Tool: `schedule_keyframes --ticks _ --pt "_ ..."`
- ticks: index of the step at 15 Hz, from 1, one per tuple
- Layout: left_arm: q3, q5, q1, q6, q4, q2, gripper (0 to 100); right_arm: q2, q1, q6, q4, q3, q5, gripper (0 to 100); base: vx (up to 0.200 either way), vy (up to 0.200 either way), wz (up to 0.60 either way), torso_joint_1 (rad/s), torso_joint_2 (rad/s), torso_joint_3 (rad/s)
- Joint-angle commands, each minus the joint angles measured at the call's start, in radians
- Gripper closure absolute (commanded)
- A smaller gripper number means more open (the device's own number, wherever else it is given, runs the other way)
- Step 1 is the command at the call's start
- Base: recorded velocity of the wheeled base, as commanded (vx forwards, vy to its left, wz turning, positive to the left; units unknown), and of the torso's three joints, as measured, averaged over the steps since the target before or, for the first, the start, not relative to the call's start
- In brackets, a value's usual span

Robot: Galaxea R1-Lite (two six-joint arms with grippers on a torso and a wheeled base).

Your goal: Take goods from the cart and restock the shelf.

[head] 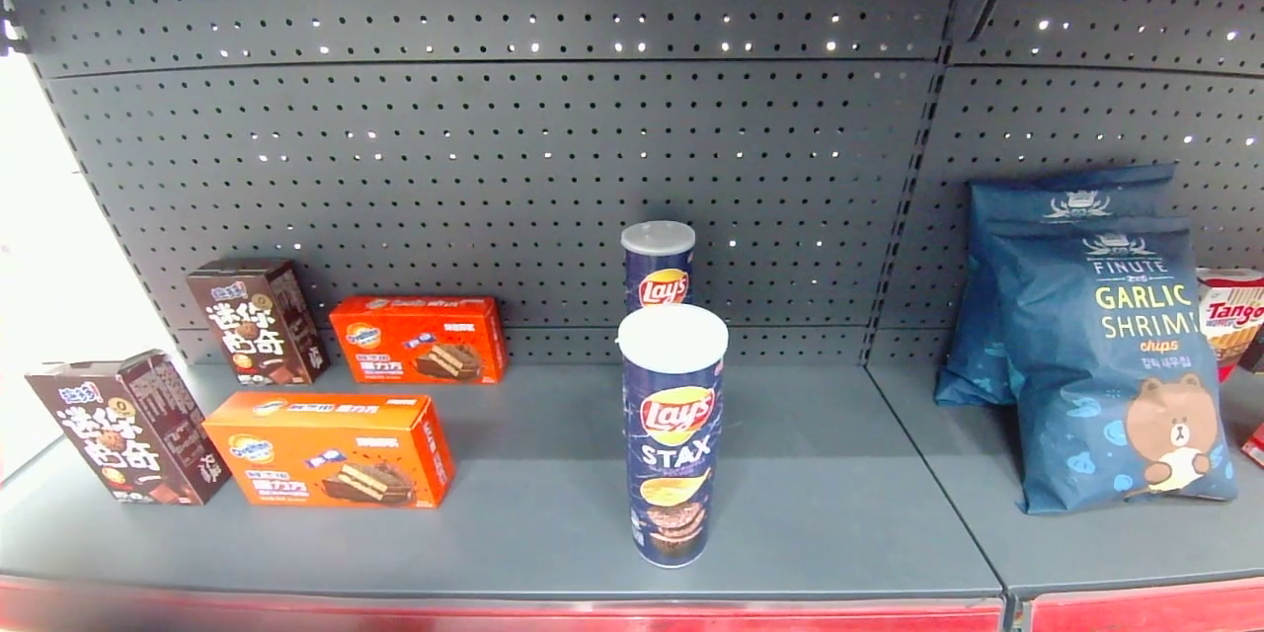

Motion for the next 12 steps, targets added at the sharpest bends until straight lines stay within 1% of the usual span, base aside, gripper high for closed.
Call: schedule_keyframes --ticks 1,3,9,10,12 --pt "0.0 0.001 -0.001 0.0 0.0 0.001 0 0.0 -0.001 0.0 0.0 0.0 0.001 0 0.0 0.0 0.0 0.0 0.0 0.0" --pt "0.0 0.001 -0.001 0.001 0.0 0.001 0 0.0 -0.001 0.0 0.0 0.0 0.001 0 0.0 0.2 0.0 0.005 0.01 0.002" --pt "0.0 0.001 -0.001 0.003 0.0 0.001 0 0.0 0.001 0.0 0.001 0.0 0.001 0 0.0 0.0 0.0 0.0 0.0 0.0" --pt "0.0 0.001 -0.001 0.0 0.0 0.001 0 0.0 0.001 0.0 0.0 0.0 0.001 0 0.0 0.2 0.0 0.002 0.0 0.002" --pt "0.0 0.001 -0.001 0.003 0.0 0.001 0 0.0 -0.001 0.0 0.0 0.0 0.001 0 0.0 0.0 0.0 0.0 0.0 0.0"
